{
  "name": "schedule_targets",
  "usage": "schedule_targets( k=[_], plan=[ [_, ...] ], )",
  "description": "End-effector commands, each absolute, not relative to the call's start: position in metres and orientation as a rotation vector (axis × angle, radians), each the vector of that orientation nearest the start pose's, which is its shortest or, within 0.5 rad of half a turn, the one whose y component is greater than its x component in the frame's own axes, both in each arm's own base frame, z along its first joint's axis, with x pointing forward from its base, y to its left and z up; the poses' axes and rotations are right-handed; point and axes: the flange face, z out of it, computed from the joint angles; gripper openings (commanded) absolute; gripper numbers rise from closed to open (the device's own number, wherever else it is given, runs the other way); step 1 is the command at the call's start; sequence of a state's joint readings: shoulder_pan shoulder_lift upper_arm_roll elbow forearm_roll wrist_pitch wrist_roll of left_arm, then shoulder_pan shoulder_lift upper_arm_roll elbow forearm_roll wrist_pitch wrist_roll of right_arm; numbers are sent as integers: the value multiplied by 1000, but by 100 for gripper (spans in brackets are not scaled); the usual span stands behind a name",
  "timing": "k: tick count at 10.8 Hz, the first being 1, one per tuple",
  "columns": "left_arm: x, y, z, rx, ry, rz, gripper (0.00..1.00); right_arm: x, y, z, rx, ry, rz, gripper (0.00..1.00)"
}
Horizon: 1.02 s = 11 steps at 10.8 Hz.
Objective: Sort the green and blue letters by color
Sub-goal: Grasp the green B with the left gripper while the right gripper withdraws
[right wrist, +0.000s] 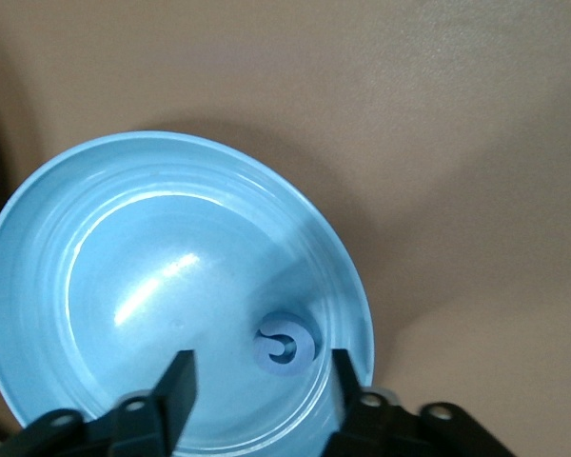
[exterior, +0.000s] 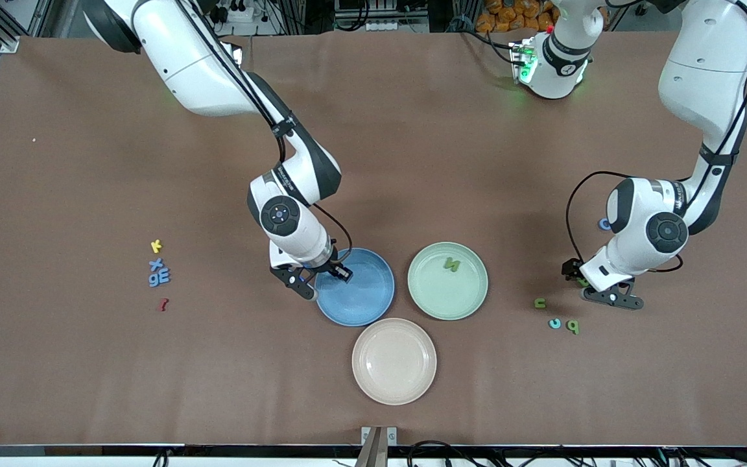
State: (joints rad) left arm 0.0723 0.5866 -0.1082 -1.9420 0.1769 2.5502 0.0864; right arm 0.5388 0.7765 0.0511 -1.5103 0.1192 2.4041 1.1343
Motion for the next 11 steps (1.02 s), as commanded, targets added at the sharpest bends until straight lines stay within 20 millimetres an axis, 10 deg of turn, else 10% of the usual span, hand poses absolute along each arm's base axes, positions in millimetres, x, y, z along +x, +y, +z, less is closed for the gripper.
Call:
schedule_targets(
  k=[1, 5, 11],
  plan=[
    [619, -24, 172, -3086, 396, -73, 64, 618, 392, 226, -2839, 887, -22, 100],
    [618, -24, 169, -3099, 375, -66, 39, 651, 301, 226, -3067, 622, -27, 100],
    [627, -30, 189, -3096, 369, -110, 28, 656, 149, 232, -3237, 254, -98, 100]
  ],
)
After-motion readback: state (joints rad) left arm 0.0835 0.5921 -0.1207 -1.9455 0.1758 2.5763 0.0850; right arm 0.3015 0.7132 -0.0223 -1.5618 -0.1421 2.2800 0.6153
